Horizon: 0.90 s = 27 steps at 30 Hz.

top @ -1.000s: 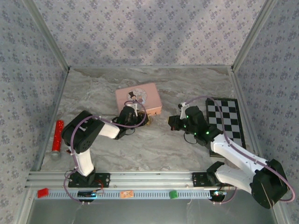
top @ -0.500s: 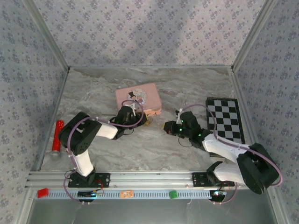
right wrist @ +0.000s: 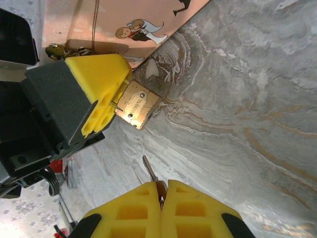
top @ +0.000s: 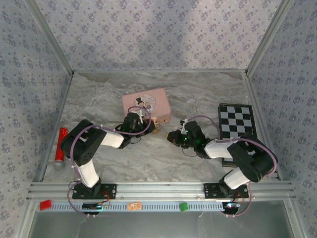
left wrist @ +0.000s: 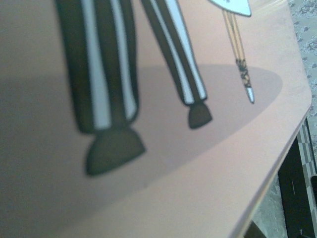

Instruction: Unlock a padlock with a key

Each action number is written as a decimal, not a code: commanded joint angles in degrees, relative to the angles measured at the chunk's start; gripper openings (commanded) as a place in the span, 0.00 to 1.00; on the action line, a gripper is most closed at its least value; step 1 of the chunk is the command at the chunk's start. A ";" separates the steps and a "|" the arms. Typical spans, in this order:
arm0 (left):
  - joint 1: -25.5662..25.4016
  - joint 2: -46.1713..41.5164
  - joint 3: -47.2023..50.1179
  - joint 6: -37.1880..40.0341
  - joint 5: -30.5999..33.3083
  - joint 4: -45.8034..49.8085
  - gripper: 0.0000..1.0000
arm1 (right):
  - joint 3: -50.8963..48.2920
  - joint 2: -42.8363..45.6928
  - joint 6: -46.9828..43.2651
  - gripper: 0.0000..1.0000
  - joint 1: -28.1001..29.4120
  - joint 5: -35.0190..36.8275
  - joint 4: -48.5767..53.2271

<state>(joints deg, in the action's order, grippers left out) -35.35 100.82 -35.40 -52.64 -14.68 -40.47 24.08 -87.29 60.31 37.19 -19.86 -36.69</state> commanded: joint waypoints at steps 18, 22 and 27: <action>1.01 -0.97 0.77 -9.28 -8.63 -1.78 0.09 | -1.92 -21.64 12.78 0.00 -1.73 -5.37 -32.69; 1.32 -1.16 0.86 -10.32 -8.45 -2.23 0.09 | -1.82 -23.55 13.24 0.00 -1.40 -4.93 -34.78; 1.76 -1.50 0.14 -10.18 -8.59 -1.51 0.09 | -1.80 -25.17 14.14 0.00 -1.43 -5.10 -36.98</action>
<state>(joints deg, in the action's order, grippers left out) -34.22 100.49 -35.29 -54.76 -17.10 -41.80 22.70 -110.69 73.12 35.55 -24.91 -71.92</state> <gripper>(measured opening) 0.100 0.050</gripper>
